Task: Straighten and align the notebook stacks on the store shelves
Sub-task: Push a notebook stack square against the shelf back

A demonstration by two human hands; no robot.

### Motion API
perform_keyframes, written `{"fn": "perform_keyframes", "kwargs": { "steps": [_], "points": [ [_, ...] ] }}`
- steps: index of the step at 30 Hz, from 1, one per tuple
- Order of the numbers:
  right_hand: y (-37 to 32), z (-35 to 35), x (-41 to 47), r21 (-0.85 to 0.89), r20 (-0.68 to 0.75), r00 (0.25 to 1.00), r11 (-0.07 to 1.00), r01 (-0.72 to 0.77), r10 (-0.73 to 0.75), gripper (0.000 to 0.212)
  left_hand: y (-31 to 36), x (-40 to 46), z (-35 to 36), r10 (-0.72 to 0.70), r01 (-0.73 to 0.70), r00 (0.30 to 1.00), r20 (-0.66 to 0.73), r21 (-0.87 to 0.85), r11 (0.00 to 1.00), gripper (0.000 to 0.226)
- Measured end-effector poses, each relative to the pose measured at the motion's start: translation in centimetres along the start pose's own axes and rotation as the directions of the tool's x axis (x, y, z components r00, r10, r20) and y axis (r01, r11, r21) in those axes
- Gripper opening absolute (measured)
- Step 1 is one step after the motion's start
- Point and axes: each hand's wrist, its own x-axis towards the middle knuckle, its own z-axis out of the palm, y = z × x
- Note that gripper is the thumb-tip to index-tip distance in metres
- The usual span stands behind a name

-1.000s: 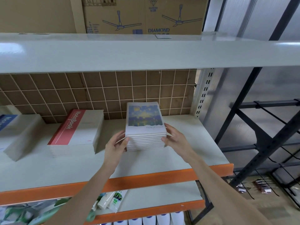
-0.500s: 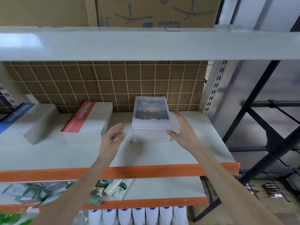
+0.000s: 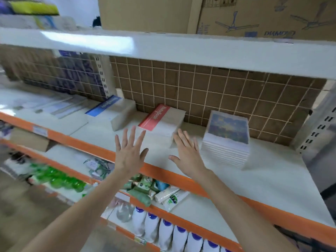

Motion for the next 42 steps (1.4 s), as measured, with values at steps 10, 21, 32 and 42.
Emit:
{"fn": "perform_keyframes", "kwargs": {
  "steps": [10,21,32,42],
  "points": [
    [-14.4,6.2,8.2,0.04,0.126,0.968,0.976,0.214,-0.217,0.071,-18.9,-1.7,0.2,-0.227,0.226,0.974,-0.012,-0.058,0.972,0.062],
    [-32.6,14.9,19.4,0.099,0.151,0.954,0.964,0.245,-0.258,0.071,-43.1,0.0,4.0,-0.396,0.386,0.917,-0.046,-0.14,0.912,0.064],
    [-45.9,22.5,33.2,0.069,0.205,0.938,0.96,0.27,-0.278,0.07,-58.2,6.3,9.2,-0.442,0.436,0.897,-0.001,-0.166,0.884,0.065],
    [-57.3,30.0,49.9,0.028,0.215,0.946,0.97,0.241,-0.242,0.074,-72.7,17.6,13.3,-0.393,0.395,0.919,0.032,-0.107,0.913,0.065]
  ]
}}
